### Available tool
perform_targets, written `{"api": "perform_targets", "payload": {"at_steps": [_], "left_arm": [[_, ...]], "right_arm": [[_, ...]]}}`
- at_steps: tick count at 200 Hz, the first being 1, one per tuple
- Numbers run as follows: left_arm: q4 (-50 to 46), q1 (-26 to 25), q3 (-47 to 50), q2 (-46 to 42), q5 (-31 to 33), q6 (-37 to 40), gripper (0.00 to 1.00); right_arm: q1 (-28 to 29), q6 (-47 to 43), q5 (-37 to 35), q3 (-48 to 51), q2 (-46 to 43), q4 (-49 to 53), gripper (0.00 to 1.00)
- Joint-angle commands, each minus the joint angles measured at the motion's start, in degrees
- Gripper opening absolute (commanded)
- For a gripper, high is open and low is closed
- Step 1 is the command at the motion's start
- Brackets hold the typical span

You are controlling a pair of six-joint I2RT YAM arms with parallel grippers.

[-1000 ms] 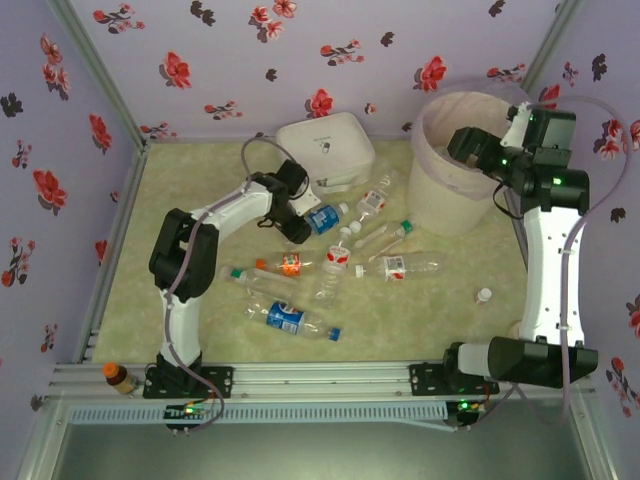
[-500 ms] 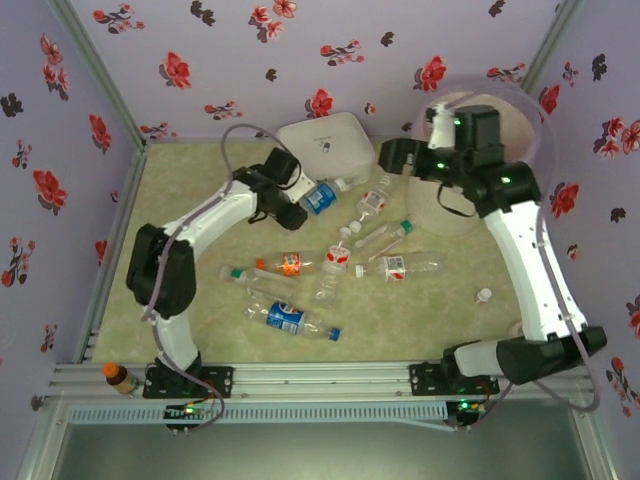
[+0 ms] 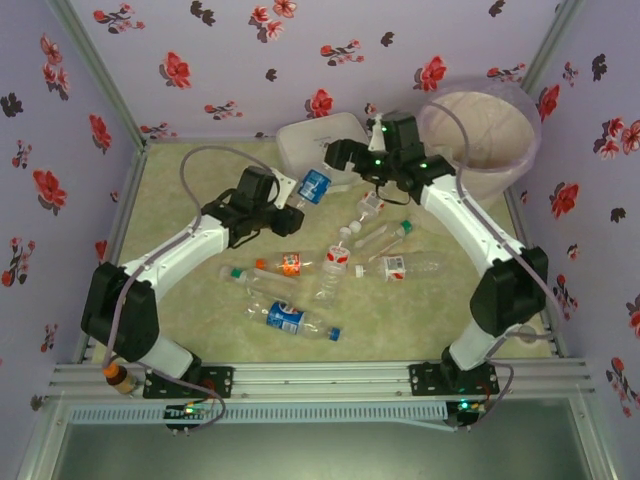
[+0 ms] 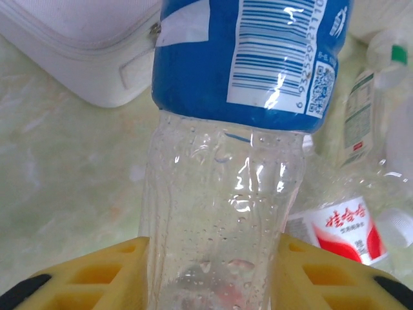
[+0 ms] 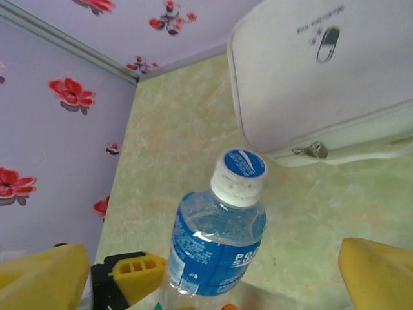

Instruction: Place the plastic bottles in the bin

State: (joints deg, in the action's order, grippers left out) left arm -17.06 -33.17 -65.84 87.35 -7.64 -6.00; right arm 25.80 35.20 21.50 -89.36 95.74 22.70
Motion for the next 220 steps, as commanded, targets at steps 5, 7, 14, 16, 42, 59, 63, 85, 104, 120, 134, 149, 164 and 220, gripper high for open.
{"api": "perform_targets", "payload": {"at_steps": [5,7,14,16,42,59,63,85,104,120,134,149,164,220], "left_arm": [[9.94,-0.23,1.83,-1.76,-4.44,-5.88,0.43],[10.23,-0.25,1.9,-1.7,-4.59,-5.98,0.43],[10.89,-0.3,1.9,-1.47,-4.85,-6.28,0.43],[10.97,-0.25,1.83,-1.37,-4.95,-6.32,0.43],[9.42,-0.58,0.11,0.14,-5.59,-5.8,0.43],[9.87,-0.76,0.17,0.35,-5.67,-6.0,0.43],[10.14,-0.76,0.27,0.34,-5.72,-6.08,0.43],[10.64,-0.89,0.29,0.53,-5.71,-6.35,0.43],[10.38,-0.85,0.19,0.56,-5.74,-6.3,0.43],[10.28,-0.85,0.06,0.61,-5.75,-6.22,0.43],[9.99,-0.85,-0.14,0.55,-5.72,-6.22,0.44],[9.85,-0.85,-0.16,0.28,-5.7,-6.29,0.46],[9.69,-0.85,-0.07,-0.07,-5.38,-6.31,0.53],[12.83,0.18,3.03,-4.68,-4.84,-8.6,0.93]], "right_arm": [[1.18,3.35,1.86,-0.58,3.57,-4.47,0.97],[1.18,3.37,2.16,-0.56,3.95,-4.54,0.96],[1.19,3.68,3.15,-0.53,4.89,-5.34,0.93],[1.18,3.85,3.47,-0.48,5.13,-5.7,0.92],[1.19,5.32,5.44,0.33,6.73,-8.48,0.76],[1.09,4.44,4.73,0.68,6.73,-8.02,0.69],[1.04,4.28,4.57,0.64,6.76,-7.59,0.67],[0.59,3.65,4.26,1.05,6.49,-6.61,0.55],[0.32,3.58,4.09,1.05,6.25,-6.66,0.49],[0.07,3.23,4.08,0.34,6.3,-6.27,0.45],[-0.17,2.83,3.92,-0.33,6.3,-5.73,0.43],[-0.7,2.07,3.65,-1.22,6.14,-4.92,0.4],[-1.3,1.01,3.21,-2.46,5.65,-3.61,0.37],[-4.63,-8.79,-3.17,-11.88,2.36,9.11,0.31]]}}
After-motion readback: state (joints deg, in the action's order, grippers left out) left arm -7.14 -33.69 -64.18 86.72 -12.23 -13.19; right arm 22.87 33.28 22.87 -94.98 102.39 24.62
